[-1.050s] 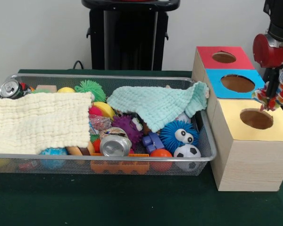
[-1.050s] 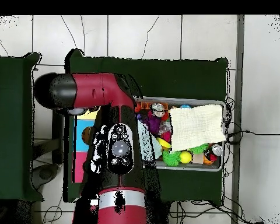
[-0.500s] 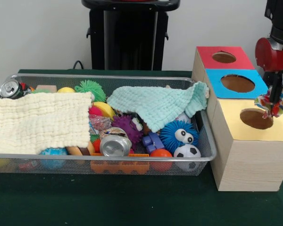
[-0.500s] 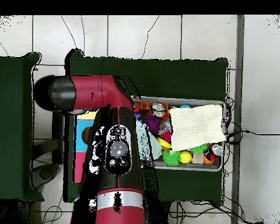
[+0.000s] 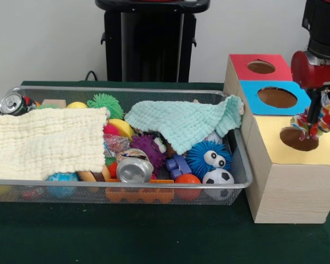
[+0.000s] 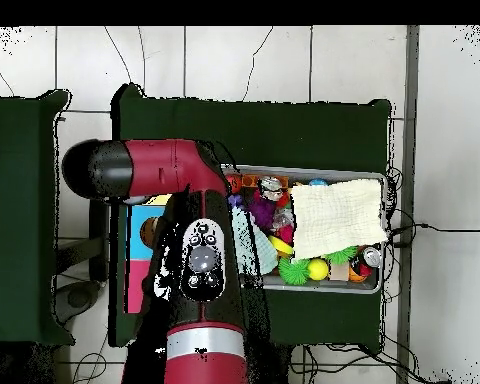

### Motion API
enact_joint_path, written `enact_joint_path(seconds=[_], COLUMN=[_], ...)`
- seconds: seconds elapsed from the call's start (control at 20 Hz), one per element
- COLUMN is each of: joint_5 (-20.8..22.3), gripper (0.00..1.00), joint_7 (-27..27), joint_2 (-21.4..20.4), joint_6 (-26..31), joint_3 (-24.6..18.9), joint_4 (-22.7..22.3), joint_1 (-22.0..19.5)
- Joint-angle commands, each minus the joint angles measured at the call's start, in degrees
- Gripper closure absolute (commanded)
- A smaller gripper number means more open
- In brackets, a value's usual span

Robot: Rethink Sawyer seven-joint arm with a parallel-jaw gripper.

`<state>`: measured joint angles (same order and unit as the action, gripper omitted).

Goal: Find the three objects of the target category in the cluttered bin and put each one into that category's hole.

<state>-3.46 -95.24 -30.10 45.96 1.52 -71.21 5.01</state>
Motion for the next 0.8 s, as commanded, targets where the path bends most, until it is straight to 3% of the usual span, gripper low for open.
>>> enact_joint_path(seconds=[0.05, 0.8], joint_5=[0.94, 3.09], gripper=[1.00, 1.00], joint_7=[-7.45, -6.08], joint_2=[0.97, 2.78], joint_6=[-3.81, -7.53], joint_3=[-1.95, -1.55], joint_4=[-8.01, -8.13], joint_1=[-1.85, -1.62])
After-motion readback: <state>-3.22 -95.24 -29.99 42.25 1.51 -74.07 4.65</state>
